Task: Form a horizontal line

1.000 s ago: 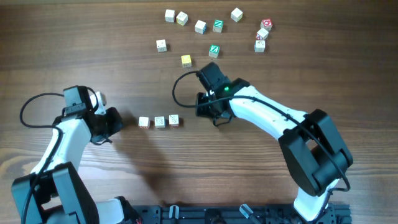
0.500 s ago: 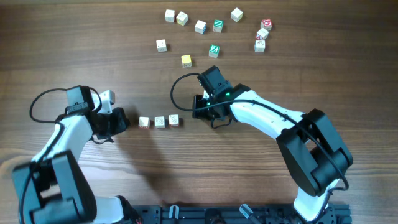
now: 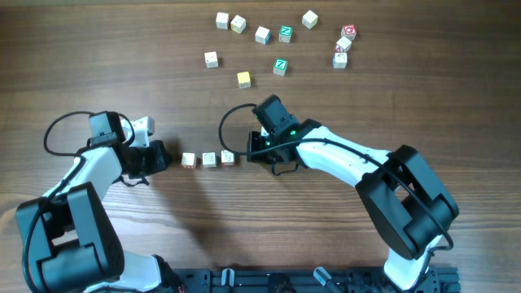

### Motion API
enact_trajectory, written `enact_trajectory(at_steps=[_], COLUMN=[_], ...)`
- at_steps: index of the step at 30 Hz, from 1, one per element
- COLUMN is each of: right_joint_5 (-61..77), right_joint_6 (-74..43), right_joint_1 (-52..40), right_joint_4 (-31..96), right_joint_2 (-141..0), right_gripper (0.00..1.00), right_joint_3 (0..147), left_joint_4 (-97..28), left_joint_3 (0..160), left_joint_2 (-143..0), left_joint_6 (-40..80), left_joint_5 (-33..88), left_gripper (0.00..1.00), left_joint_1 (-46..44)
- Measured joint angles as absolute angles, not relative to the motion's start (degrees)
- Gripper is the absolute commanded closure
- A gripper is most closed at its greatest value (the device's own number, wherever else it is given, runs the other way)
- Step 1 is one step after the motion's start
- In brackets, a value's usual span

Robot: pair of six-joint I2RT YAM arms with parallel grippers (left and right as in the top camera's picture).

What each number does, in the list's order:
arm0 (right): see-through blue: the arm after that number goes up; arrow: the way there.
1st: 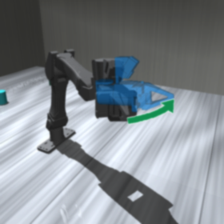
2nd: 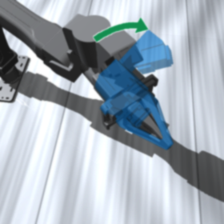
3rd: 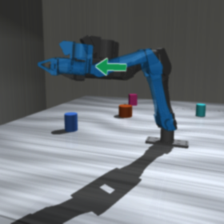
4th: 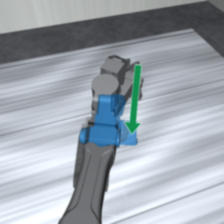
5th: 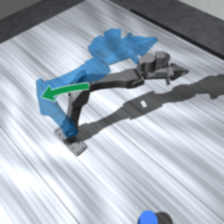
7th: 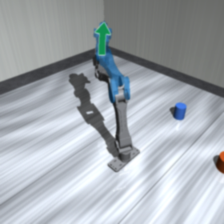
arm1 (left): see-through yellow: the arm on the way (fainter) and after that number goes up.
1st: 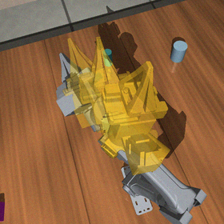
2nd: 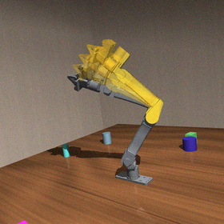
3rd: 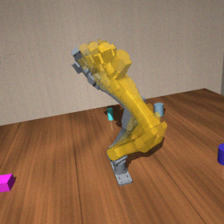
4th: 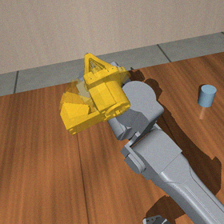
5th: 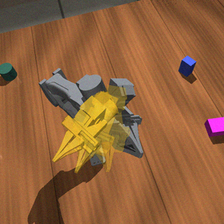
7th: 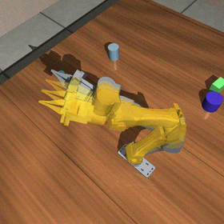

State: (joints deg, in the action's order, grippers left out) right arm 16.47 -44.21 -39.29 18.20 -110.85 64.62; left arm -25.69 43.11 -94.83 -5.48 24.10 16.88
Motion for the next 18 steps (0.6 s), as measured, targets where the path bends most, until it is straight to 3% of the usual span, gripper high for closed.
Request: enact_trajectory(at_steps=[18], right_joint_5=[16.5], right_joint_6=[-46.2], right_joint_1=[-42.9], right_joint_4=[13.8], right_joint_2=[-110.8], right_gripper=[0.93], right_joint_3=[64.5], left_joint_4=[-24.0], left_joint_3=[43.1], left_joint_2=[-95.0], left_joint_6=[-11.9], left_joint_5=[24.1], left_gripper=[0.96], left_joint_1=[16.3])
